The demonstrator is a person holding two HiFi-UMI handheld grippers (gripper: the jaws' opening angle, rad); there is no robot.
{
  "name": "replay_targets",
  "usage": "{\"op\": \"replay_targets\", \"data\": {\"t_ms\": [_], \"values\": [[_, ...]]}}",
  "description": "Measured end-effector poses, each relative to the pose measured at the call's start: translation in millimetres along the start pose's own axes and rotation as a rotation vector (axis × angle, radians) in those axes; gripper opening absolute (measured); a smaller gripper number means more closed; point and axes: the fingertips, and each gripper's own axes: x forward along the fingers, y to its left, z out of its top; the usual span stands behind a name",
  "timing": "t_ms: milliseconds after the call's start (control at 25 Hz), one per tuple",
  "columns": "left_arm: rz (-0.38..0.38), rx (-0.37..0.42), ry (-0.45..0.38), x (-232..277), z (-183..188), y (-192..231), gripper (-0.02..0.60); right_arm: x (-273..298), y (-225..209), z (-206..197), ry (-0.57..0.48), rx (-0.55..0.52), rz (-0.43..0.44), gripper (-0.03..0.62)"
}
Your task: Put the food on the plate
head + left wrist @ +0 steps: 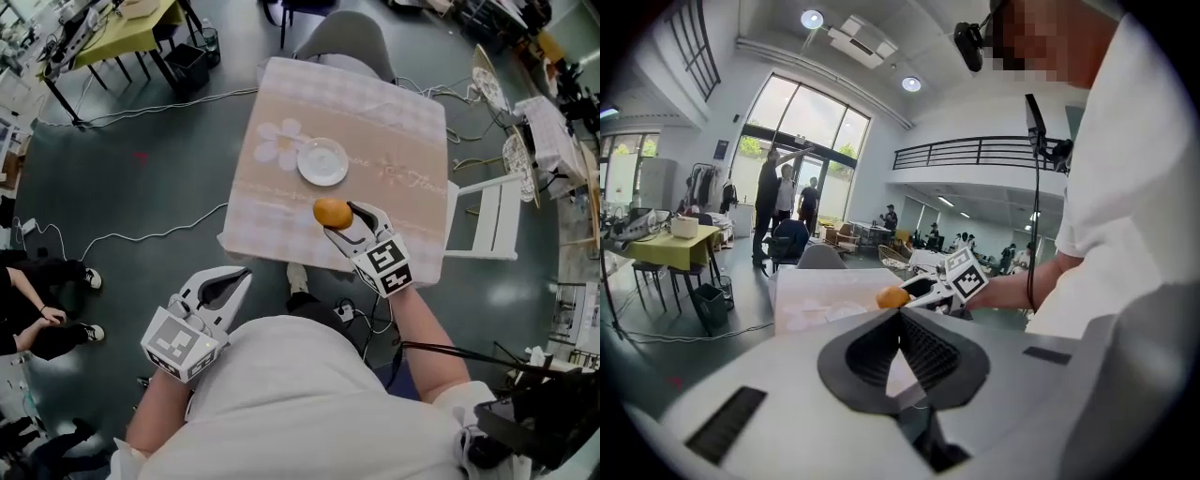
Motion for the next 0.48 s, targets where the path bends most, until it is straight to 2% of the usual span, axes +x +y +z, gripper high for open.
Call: {"op": "replay_targets", "data": {"t_ms": [240,480], "values": [[0.076,-0.024,0.010,43,24,26,0.009,62,-71,-19,0.063,-0.017,0.054,0.296],[0.146,-0.061,0.035,65,33,46,0.009,121,-117,-46,0.139,-0.007,0.102,0.296]]}}
